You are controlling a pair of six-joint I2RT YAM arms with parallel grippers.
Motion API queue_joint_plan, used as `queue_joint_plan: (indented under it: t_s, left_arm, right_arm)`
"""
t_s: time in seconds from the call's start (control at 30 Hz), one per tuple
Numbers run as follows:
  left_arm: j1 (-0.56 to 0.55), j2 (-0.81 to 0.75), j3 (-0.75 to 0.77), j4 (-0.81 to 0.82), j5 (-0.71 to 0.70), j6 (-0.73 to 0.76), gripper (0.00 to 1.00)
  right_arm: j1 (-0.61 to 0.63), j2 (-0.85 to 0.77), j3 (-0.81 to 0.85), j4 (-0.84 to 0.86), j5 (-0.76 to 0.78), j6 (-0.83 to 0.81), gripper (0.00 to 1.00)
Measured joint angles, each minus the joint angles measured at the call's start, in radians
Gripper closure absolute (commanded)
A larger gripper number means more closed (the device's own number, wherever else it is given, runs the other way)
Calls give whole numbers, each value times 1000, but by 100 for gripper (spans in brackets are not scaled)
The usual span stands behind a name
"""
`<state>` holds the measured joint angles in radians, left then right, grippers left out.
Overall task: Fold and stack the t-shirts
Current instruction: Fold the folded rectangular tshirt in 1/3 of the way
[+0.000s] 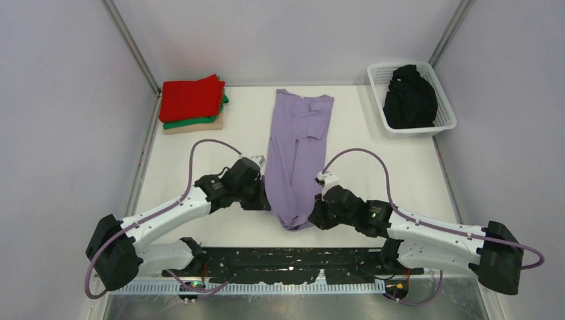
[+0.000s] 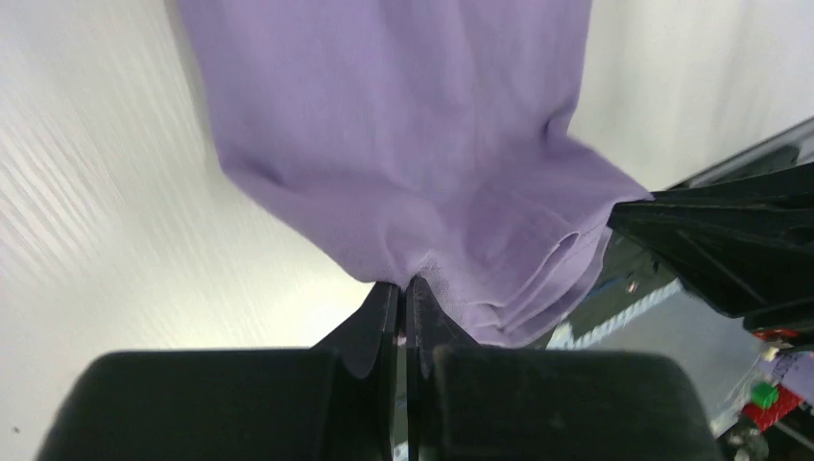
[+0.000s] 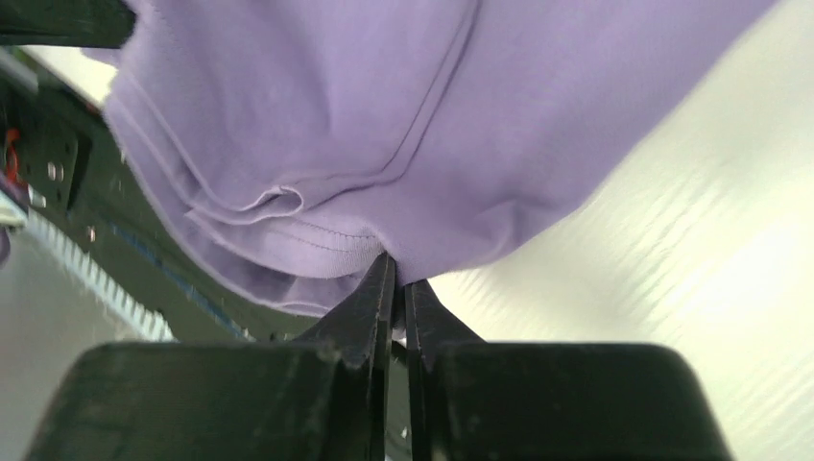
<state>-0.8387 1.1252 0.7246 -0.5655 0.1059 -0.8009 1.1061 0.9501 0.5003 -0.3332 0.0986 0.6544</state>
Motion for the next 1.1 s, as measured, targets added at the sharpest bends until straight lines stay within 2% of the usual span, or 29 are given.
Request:
queue_joint_plan:
  t_s: [0.2, 0.37, 0.7, 1.1]
  left_arm:
    - [136, 121, 139, 32, 12, 51, 100]
    - [203, 249, 259, 35, 32, 91, 100]
    - [306, 495, 503, 27, 78, 156, 100]
    - [386, 788, 842, -25, 106, 230, 100]
  right_arm:
    - [-227, 74, 63, 35, -53, -82, 91]
    - [-373, 175, 140, 61, -115, -133, 91]
    - [-560, 367, 290, 100, -200, -204, 91]
    - [-687, 599, 458, 150, -245, -257, 91]
